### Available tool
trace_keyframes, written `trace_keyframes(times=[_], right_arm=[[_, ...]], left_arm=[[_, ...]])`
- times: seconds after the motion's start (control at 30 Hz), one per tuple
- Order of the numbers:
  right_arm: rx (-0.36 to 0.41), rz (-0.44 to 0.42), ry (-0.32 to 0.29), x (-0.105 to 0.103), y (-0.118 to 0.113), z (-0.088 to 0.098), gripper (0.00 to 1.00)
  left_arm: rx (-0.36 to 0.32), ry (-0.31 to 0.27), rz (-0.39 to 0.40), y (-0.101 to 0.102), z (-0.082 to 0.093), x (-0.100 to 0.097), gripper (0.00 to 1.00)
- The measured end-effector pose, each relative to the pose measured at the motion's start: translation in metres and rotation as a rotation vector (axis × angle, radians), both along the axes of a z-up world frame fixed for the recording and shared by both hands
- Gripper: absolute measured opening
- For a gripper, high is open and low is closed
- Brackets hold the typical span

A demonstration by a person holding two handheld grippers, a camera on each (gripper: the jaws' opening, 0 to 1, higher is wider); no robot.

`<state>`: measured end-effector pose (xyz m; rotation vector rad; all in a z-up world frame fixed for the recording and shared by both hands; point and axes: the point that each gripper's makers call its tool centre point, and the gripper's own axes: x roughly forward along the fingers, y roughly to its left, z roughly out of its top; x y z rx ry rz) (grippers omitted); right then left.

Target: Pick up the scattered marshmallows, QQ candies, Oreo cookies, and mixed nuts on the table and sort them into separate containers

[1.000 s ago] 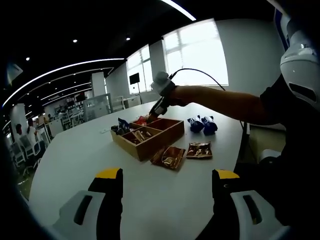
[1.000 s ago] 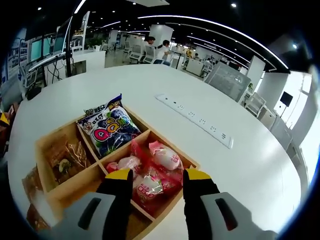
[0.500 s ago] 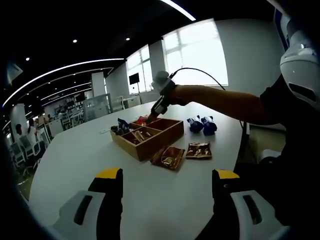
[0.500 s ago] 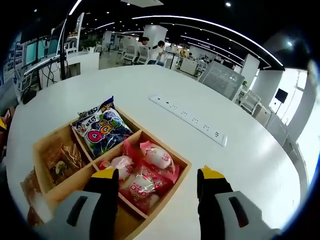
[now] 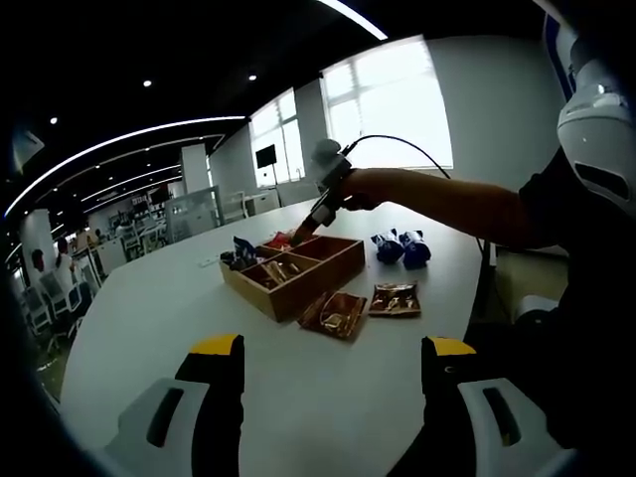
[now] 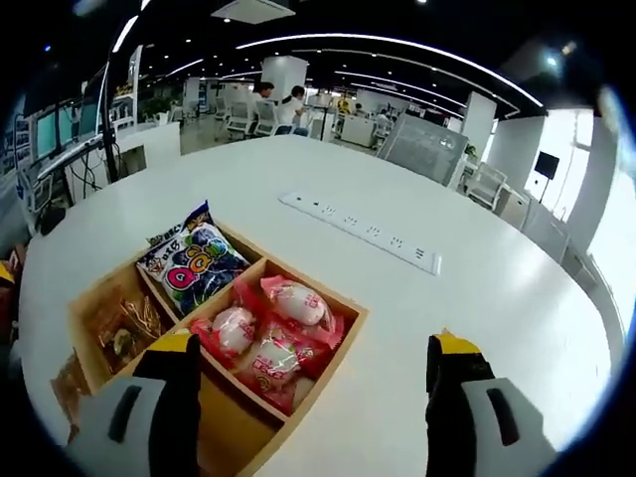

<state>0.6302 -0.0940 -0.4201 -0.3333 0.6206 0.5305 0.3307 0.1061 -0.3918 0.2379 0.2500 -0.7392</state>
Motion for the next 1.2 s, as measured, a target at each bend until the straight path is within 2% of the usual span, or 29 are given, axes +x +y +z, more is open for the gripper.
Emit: trace_keyframes(times=[0.4,0.6,1.0,1.2], right_arm=[[0.05,-0.005,0.041,-0.019,-0.004,-0.002,0.9],[0.123,-0.007,0.06,-0.034,-0.004,0.001,0.9],[0.178,0.027,0.0,-0.066,-0.01,0.02,0.9],[0.222,0.029,-0.013,-0.091,-0.017,0.031,0.9]], left_arm=[[0.007,-0.005,0.0,0.0,0.003,-0.001,0.77],[0.007,-0.008,-0.003,-0.001,0.004,-0.001,0.76],[0.006,-0.009,-0.004,-0.002,0.005,-0.003,0.76],[0.007,-0.01,-0.003,-0.002,0.006,-0.004,0.77]])
